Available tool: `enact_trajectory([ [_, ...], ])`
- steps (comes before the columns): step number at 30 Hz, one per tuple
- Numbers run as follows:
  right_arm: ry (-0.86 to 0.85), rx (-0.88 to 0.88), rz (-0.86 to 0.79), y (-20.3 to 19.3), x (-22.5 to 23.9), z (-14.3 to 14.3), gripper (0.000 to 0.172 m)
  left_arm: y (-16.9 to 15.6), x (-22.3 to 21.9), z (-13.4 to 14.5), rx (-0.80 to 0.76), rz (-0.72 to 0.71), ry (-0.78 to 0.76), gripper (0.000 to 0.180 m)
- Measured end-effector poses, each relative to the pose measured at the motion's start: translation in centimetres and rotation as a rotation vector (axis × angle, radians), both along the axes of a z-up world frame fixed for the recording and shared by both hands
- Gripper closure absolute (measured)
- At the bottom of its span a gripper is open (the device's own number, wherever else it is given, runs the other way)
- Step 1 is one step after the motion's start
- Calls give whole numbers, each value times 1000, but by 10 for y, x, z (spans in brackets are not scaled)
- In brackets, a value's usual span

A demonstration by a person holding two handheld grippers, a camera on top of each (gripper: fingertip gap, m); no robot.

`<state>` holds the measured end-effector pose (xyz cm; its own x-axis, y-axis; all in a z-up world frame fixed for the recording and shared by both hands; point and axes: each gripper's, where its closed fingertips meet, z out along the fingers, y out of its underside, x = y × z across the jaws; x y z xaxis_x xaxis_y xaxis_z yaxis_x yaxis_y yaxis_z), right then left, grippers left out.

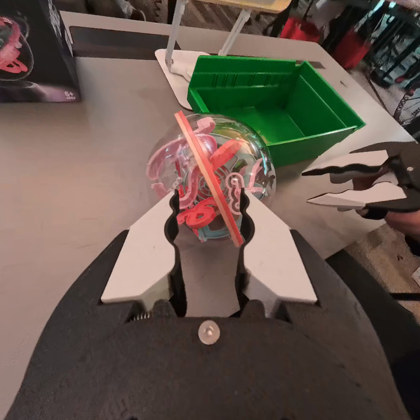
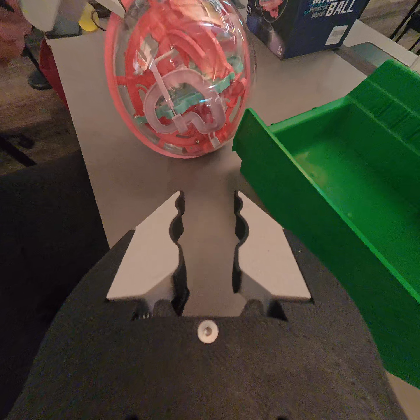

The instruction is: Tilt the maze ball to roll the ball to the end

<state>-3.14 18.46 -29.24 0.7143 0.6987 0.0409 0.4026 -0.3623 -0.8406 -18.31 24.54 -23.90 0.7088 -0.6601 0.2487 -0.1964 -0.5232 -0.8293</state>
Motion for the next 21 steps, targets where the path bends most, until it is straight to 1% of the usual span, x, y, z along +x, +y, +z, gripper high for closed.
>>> enact_trajectory([
  [1, -10, 1, 0, 0, 0, -2, 131, 0, 0, 0, 3, -1, 1, 131],
  [2, -15, 1, -1, 1, 0, -3, 132, 1, -1, 1, 7, 0, 0, 137],
  [3, -13, 1, 3, 1, -1, -4, 133, 1, -2, 3, 17, 1, -7, 151],
  [4, -8, -2, 9, 1, -2, -5, 133, 1, -1, 5, 27, -9, -15, 171],
  [9, 2, -18, 24, 1, -3, -10, 137, 5, -4, 4, 42, -12, -20, 172],
  [12, 30, -18, 45, 0, -6, -8, 138, 1, -5, 3, 44, -81, -12, 173],
  [16, 53, -21, 91, -3, -15, -7, 132, -4, -17, -4, 55, -151, 47, 174],
  [18, 57, -21, 123, -4, -22, -6, 122, -9, -21, -6, 60, -207, 73, 174],
  [19, 59, -24, 138, -4, -25, -6, 116, -8, -25, -8, 64, -213, 89, 174],
  [21, 73, -16, 174, -5, -34, -2, 113, -11, -29, -9, 61, -254, 83, 174],
])
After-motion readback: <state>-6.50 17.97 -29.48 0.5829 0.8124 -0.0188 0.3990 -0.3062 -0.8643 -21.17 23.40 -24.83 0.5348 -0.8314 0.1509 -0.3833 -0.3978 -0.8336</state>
